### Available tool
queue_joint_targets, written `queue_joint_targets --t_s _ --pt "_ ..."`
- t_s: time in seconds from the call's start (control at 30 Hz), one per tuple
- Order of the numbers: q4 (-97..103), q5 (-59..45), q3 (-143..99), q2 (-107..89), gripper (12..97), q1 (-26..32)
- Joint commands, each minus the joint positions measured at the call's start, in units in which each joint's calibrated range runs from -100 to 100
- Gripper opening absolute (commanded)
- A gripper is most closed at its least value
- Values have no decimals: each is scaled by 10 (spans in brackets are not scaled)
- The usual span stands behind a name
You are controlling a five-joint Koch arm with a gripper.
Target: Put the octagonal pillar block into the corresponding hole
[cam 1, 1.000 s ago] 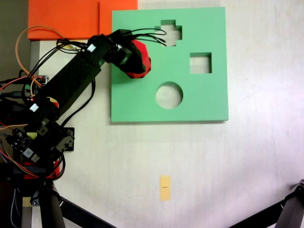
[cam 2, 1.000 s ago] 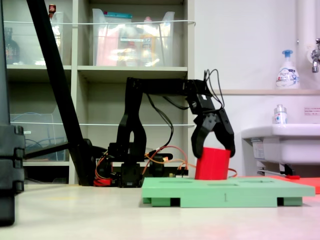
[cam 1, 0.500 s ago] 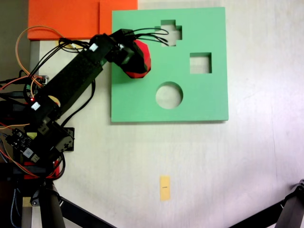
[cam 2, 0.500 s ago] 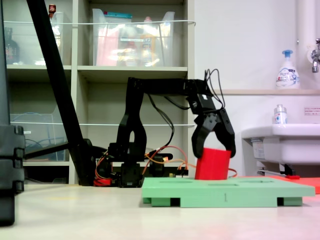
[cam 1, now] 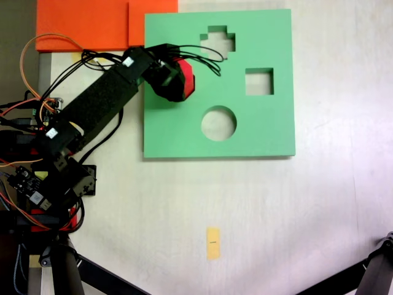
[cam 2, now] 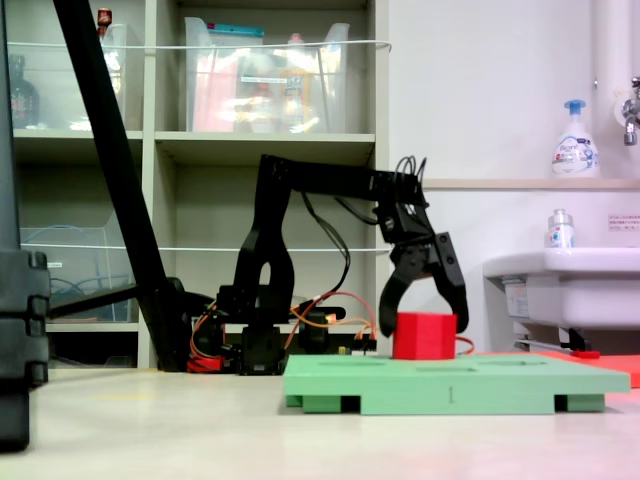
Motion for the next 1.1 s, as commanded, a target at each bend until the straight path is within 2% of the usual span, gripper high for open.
queue_joint_targets --t_s 0.0,0.27,0.37,0.47,0.57,1.07 --pt "30 3 1 6 479 -3" --pt "29 10 -1 15 481 -3" --pt "26 9 -8 4 523 -3" --pt "26 11 -28 -18 616 -3" --pt "28 12 -24 -28 963 -2" --pt "-30 -18 -16 -212 956 0"
